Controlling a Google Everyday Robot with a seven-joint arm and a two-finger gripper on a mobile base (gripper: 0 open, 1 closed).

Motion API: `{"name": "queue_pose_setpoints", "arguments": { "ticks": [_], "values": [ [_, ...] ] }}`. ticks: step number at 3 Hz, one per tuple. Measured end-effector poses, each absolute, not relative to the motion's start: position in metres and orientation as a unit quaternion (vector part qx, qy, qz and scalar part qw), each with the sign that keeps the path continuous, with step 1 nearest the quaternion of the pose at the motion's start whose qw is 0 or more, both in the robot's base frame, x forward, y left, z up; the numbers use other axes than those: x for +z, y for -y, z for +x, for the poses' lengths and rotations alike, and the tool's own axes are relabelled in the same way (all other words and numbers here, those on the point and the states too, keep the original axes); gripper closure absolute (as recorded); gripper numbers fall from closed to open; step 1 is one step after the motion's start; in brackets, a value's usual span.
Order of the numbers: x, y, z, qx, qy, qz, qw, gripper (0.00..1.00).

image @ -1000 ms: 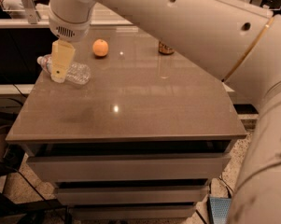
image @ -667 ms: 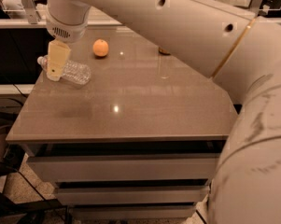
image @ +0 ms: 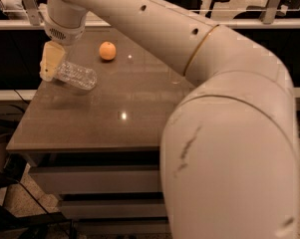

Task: Place water bottle upright

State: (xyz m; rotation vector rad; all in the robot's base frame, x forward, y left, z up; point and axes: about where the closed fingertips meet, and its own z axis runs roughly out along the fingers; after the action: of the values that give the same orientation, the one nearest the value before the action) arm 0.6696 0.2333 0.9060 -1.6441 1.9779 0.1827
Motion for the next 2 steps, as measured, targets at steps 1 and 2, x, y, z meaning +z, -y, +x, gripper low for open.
{"name": "queue_pose_setpoints", "arguments": {
  "ticks": [1,2],
  "values": [
    [0.893,-0.257,0.677,0.083,-0.735,-0.621,0.258,0.0],
    [0.877,-0.276,0.679,0.084,-0.731,-0.637,0.229,0.0]
  ]
}}
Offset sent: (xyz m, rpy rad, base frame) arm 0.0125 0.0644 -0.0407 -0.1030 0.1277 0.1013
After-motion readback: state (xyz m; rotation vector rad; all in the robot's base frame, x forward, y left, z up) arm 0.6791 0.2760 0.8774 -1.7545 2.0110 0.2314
